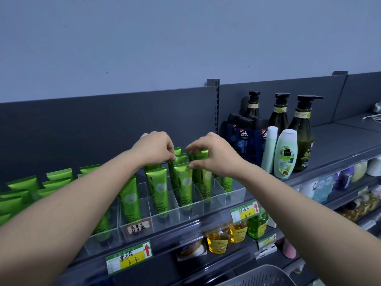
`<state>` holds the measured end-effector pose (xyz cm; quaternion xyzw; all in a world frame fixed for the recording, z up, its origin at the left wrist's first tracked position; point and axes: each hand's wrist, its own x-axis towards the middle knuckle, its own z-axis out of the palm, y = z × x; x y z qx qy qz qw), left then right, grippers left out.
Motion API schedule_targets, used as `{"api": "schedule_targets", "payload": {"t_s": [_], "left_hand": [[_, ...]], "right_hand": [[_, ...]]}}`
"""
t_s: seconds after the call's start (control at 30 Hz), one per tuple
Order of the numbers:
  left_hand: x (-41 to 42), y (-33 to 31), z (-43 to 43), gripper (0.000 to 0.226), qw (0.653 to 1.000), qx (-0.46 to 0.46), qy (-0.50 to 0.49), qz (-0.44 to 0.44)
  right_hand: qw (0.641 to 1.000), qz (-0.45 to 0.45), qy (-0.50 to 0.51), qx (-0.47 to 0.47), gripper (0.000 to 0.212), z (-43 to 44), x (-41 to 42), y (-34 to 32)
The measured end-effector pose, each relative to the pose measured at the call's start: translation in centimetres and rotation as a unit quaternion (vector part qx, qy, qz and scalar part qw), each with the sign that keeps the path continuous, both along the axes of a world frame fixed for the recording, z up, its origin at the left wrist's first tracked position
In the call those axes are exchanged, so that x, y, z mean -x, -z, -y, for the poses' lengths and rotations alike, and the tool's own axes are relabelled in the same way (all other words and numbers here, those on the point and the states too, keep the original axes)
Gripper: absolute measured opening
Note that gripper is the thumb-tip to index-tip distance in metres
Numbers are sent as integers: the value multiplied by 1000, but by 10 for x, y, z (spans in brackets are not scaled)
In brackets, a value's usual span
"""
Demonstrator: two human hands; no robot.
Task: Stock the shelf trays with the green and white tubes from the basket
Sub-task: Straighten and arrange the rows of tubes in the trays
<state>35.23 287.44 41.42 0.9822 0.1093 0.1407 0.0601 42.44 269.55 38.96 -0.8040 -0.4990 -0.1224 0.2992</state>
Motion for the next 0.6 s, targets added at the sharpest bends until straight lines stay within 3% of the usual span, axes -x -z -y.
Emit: {"api": "schedule_targets", "payload": {"t_s": [0.27, 0.47, 0.6], "left_hand": [[1, -1, -1, 16, 1000, 10, -11, -4], [-4, -7, 6, 24, 999, -11, -28, 29], [-18, -10, 26, 18, 998, -31, 23, 54]], "right_hand": [[999, -13, 29, 28, 51, 21, -17, 5], [998, 14, 47, 43, 35, 27, -22, 7], [998, 16, 50, 36, 21, 28, -24, 8]]}}
